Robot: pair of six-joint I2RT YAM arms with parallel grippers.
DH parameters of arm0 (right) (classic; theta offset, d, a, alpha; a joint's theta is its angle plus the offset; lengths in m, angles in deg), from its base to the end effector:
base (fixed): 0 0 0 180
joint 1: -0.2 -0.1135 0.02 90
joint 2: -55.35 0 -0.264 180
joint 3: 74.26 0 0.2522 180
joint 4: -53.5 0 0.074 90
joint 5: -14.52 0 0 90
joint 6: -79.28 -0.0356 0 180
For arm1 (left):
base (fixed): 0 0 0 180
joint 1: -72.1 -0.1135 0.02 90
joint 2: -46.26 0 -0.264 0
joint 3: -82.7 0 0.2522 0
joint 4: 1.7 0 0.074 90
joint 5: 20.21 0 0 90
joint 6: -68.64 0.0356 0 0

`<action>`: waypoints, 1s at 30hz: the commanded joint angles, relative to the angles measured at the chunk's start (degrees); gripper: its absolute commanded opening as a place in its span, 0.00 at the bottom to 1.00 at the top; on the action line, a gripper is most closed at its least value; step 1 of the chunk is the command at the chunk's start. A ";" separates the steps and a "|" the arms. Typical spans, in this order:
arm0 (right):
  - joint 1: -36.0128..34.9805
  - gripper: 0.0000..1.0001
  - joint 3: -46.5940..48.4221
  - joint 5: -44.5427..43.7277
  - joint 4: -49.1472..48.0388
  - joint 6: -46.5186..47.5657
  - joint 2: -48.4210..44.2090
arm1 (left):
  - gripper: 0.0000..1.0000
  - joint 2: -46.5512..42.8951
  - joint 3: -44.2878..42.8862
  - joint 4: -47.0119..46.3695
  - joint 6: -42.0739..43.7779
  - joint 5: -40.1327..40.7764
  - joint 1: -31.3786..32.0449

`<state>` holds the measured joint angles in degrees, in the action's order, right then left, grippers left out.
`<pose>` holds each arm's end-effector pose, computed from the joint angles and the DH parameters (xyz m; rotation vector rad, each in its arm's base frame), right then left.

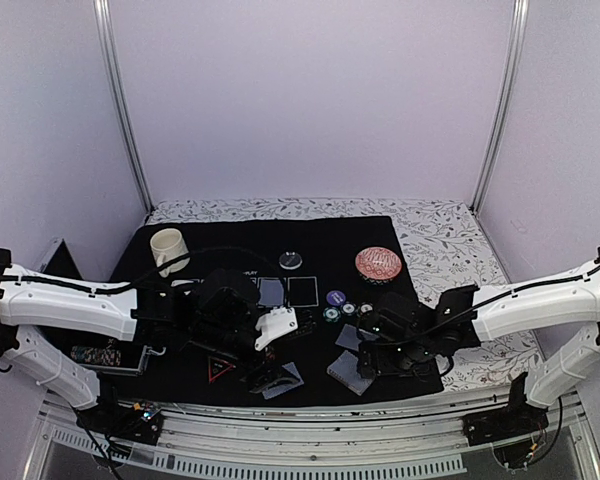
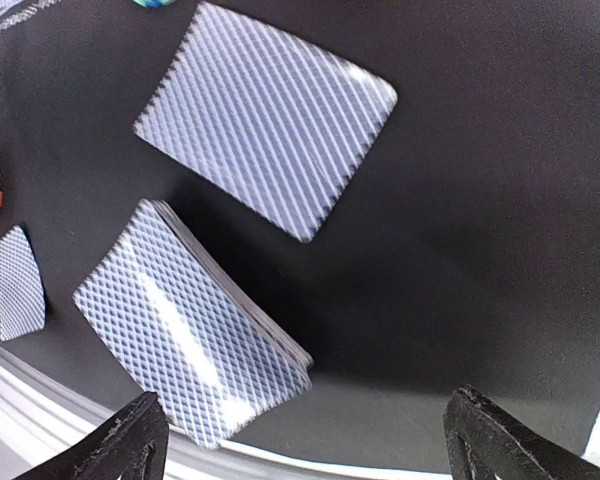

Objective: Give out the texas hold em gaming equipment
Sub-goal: Adjust the face-down deck piles on the poker table mat.

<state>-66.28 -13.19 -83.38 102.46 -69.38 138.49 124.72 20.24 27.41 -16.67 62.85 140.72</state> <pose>0.1073 0.2343 0.1775 -0.1615 2.8448 0.3319 0.1005 -0.2686 0.2252 1.5160 1.9341 -0.6636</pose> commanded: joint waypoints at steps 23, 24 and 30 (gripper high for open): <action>-3.68 0.99 4.38 -8.36 10.83 -4.53 12.68 | 0.91 0.66 -1.30 1.08 0.74 0.83 0.42; -3.67 0.99 4.15 -8.36 11.04 -4.54 12.41 | 0.91 0.72 -1.35 1.23 0.74 0.86 0.43; -3.76 0.99 3.35 -8.39 12.62 -4.73 10.41 | 0.91 0.97 -1.48 1.51 0.85 0.95 0.45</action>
<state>-69.52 -7.64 -91.95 108.25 -74.03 149.72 125.04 20.19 27.85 -16.58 63.27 140.72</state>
